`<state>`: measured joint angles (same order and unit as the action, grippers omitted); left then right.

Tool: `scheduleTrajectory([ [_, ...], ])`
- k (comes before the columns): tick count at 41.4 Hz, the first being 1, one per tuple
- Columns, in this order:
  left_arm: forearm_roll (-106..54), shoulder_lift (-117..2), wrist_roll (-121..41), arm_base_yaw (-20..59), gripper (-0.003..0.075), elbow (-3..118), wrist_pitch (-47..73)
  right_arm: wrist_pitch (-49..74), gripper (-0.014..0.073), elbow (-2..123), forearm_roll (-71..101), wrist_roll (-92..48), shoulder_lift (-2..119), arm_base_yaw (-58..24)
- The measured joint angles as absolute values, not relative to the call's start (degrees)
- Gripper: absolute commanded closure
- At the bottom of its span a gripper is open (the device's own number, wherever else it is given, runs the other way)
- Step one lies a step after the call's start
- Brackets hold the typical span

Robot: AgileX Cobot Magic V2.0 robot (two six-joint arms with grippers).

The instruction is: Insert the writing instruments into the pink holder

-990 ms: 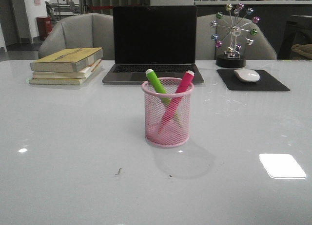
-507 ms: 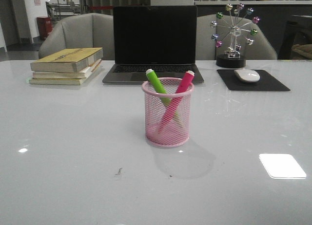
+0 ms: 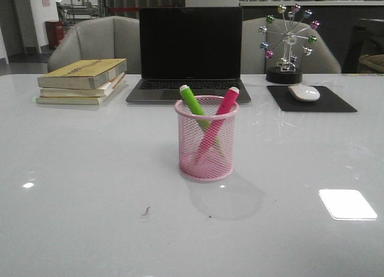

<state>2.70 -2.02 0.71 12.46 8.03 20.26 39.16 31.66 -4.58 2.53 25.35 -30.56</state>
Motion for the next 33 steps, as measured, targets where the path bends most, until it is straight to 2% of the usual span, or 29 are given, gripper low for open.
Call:
scheduleTrajectory([
  [9, 1.03, 0.25, 0.71, 4.86, 0.0623, 0.98, 13.65, 39.18, 0.0524, 31.66, -4.58, 2.53, 25.35, -30.56],
  [22, 0.00, 0.25, 0.71, 4.40, 0.0623, -0.22, 5.32, 39.29, 0.0524, 31.62, -4.58, 2.53, 25.35, -30.56],
  [33, 0.00, 0.25, 0.71, 5.34, 0.0623, -0.22, 3.42, 39.29, 0.0524, 31.62, -4.58, 2.53, 25.35, -30.56],
])
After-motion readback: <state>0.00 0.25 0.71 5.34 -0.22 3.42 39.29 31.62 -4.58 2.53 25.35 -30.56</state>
